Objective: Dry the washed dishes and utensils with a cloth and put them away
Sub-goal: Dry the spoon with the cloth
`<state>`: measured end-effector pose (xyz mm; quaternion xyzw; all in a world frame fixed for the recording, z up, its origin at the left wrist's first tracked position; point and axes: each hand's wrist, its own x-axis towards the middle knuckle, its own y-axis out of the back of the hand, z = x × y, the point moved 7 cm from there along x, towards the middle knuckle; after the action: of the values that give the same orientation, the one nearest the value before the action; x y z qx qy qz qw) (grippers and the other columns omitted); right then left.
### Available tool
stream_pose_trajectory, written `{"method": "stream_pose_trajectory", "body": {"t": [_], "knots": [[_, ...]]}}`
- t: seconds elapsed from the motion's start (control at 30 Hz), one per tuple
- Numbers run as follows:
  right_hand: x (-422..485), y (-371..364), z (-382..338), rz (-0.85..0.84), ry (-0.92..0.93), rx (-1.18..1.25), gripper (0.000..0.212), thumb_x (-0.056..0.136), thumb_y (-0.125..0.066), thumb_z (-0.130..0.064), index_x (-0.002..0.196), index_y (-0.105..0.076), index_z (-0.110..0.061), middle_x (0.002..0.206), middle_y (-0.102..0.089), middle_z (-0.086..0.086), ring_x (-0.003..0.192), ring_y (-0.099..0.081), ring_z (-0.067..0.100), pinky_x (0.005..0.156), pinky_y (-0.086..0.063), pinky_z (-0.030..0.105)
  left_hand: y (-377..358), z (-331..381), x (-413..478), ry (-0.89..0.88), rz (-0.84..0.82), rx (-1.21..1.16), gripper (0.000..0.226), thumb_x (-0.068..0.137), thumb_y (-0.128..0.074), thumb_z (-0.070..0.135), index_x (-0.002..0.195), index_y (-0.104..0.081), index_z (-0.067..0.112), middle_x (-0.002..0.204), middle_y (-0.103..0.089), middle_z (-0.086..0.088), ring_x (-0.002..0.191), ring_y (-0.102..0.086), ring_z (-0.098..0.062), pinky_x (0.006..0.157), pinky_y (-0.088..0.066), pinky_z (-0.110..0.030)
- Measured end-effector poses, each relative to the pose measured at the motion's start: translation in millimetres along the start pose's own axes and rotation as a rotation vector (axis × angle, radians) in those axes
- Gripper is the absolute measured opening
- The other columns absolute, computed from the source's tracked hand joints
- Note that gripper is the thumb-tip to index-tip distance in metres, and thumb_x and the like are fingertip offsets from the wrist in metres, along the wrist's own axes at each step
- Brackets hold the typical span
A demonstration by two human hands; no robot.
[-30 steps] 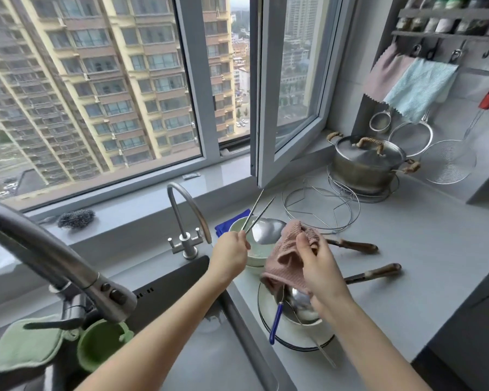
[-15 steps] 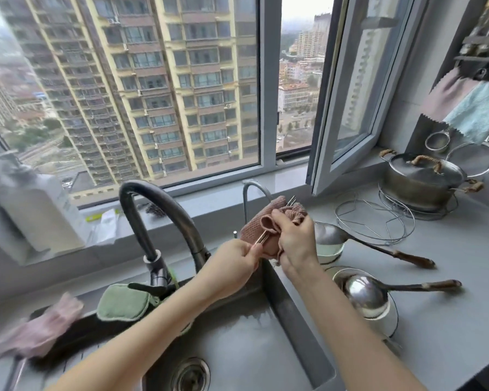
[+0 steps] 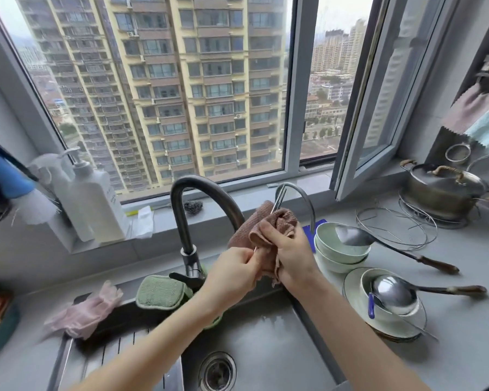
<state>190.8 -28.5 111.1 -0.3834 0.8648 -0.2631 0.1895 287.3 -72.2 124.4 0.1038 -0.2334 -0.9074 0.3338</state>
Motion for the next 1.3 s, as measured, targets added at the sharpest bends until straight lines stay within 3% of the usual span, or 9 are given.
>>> {"method": "stream_pose_trajectory", "body": {"t": [0.17, 0.3, 0.4, 0.53, 0.7, 0.9, 1.07, 1.17, 1.3], "knots": [[-16, -20, 4, -0.093, 0.050, -0.206, 0.022, 0.084, -0.064, 0.006, 0.098, -0.057, -0.009, 0.076, -0.070, 0.003, 0.065, -0.068, 0.015, 0.056, -0.054, 0.028, 19, -7, -42, 0.183, -0.271, 0.046, 0.056, 0.094, -0.036, 0.050, 0.072, -0.060, 0.004, 0.060, -0.068, -0.006, 0.046, -0.063, -0.014, 0.049, -0.053, -0.023], [-36, -62, 12, -0.397, -0.043, -0.382, 0.030, 0.083, -0.063, 0.007, 0.109, -0.059, -0.009, 0.078, -0.070, -0.001, 0.070, -0.067, 0.011, 0.058, -0.054, 0.026, 126, 8, -45, -0.101, 0.292, 0.256, 0.042, 0.078, -0.046, 0.060, 0.074, -0.064, 0.022, 0.063, -0.067, 0.008, 0.058, -0.062, -0.001, 0.060, -0.047, -0.019], [-52, -102, 31, -0.615, -0.147, -0.473, 0.031, 0.083, -0.061, 0.010, 0.107, -0.060, -0.009, 0.075, -0.068, -0.003, 0.069, -0.064, 0.010, 0.056, -0.054, 0.024, 157, 3, -40, -0.143, 0.300, -0.096, 0.011, 0.086, -0.058, 0.036, 0.091, -0.065, 0.030, 0.069, -0.068, 0.017, 0.064, -0.061, 0.014, 0.060, -0.043, -0.006], [-64, -144, 55, -0.767, -0.266, -0.455, 0.031, 0.084, -0.056, 0.012, 0.110, -0.058, -0.004, 0.075, -0.065, 0.002, 0.065, -0.064, 0.010, 0.054, -0.055, 0.021, 178, -23, -47, -0.058, 0.237, -0.600, 0.013, 0.086, -0.057, 0.014, 0.088, -0.067, 0.007, 0.063, -0.070, 0.007, 0.064, -0.064, 0.000, 0.061, -0.051, -0.012], [-62, -178, 84, -0.832, -0.393, -0.393, 0.030, 0.076, -0.063, -0.001, 0.106, -0.060, -0.001, 0.078, -0.070, 0.008, 0.064, -0.068, 0.016, 0.062, -0.057, 0.026, 212, -52, -71, -0.031, 0.200, -0.762, 0.024, 0.068, -0.062, 0.017, 0.084, -0.067, 0.001, 0.071, -0.073, -0.006, 0.068, -0.070, -0.014, 0.065, -0.057, -0.020], [-64, -206, 123, -0.861, -0.477, -0.424, 0.027, 0.076, -0.065, 0.000, 0.103, -0.062, -0.002, 0.081, -0.070, 0.010, 0.068, -0.069, 0.018, 0.064, -0.058, 0.027, 268, -86, -85, -0.016, 0.450, -0.722, 0.014, 0.059, -0.072, 0.021, 0.057, -0.072, 0.007, 0.060, -0.069, -0.006, 0.057, -0.066, -0.014, 0.059, -0.057, -0.022], [-60, -212, 145, -0.828, -0.414, -0.494, 0.029, 0.072, -0.069, 0.003, 0.101, -0.066, -0.005, 0.085, -0.070, 0.013, 0.071, -0.068, 0.020, 0.065, -0.058, 0.030, 294, -125, -88, 0.082, 0.636, -0.797, 0.029, 0.054, -0.075, 0.027, 0.072, -0.066, 0.006, 0.058, -0.068, -0.001, 0.061, -0.063, -0.014, 0.066, -0.054, -0.021], [-52, -224, 156, -0.781, -0.405, -0.460, 0.032, 0.070, -0.069, 0.004, 0.101, -0.064, -0.001, 0.082, -0.070, 0.014, 0.067, -0.068, 0.020, 0.062, -0.057, 0.029, 278, -132, -82, 0.047, 0.484, -0.759, 0.031, 0.065, -0.069, 0.033, 0.081, -0.066, 0.007, 0.071, -0.073, -0.002, 0.077, -0.069, -0.017, 0.080, -0.055, -0.026], [-43, -235, 164, -0.731, -0.449, -0.418, 0.030, 0.072, -0.069, 0.005, 0.100, -0.063, 0.000, 0.079, -0.071, 0.013, 0.064, -0.069, 0.020, 0.058, -0.056, 0.027, 271, -134, -80, -0.011, 0.352, -0.805, 0.024, 0.072, -0.063, 0.028, 0.082, -0.068, 0.007, 0.079, -0.074, -0.008, 0.073, -0.070, -0.017, 0.067, -0.056, -0.023]]}}
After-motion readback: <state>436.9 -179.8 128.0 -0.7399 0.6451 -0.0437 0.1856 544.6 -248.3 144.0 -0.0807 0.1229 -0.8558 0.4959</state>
